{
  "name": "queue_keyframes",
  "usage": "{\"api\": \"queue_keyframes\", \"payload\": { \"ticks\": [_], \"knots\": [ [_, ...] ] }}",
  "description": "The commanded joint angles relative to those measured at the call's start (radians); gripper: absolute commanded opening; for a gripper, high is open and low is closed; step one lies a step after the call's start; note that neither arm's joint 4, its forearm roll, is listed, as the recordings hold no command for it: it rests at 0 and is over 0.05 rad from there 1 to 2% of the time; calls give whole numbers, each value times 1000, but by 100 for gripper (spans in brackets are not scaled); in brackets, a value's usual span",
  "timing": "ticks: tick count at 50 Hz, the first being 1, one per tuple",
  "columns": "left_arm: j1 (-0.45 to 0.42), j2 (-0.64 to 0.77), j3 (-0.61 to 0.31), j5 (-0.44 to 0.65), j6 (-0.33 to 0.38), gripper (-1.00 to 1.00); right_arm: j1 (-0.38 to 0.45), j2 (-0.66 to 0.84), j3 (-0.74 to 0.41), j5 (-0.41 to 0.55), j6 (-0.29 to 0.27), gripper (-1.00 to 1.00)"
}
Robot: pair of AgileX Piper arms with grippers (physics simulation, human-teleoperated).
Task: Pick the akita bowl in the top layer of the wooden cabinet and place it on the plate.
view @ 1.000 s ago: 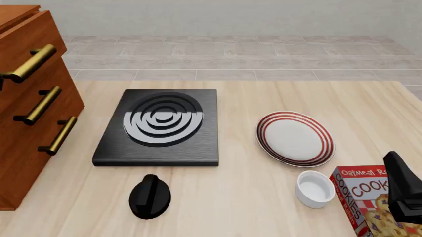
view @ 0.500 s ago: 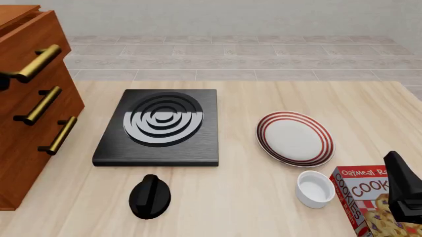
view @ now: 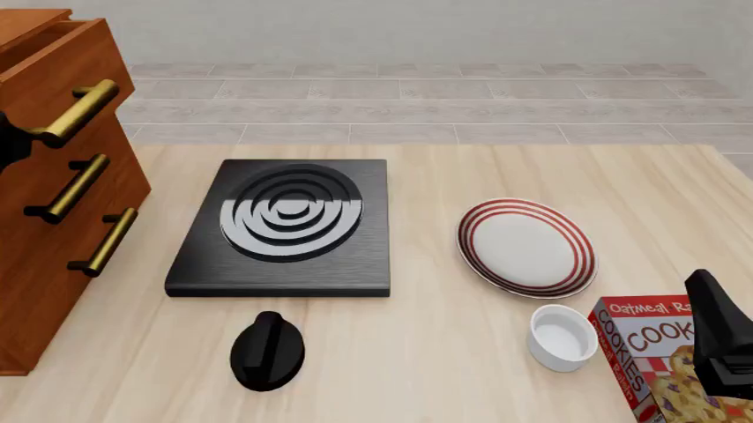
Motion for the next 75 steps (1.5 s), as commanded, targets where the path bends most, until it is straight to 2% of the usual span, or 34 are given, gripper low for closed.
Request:
{"api": "queue_keyframes", "payload": {
  "ticks": [1,24,26,30,43,75],
  "knots": [
    [-40,50,26,18,20,100,0,1,0,-1,2,100],
    [-42,88,8,44,13,100,-2,-2,0,-1,5,100],
    [-66,100,6,56,-18,100,-3,-3,0,0,5,100],
    [-47,106,11,53,11,100,-3,-3,0,0,6,100],
    [-44,128,-3,77,4,100,-3,-4,0,0,5,100],
    [-113,124,-65,143,-17,100,-7,-6,-1,0,5,100]
  ]
}}
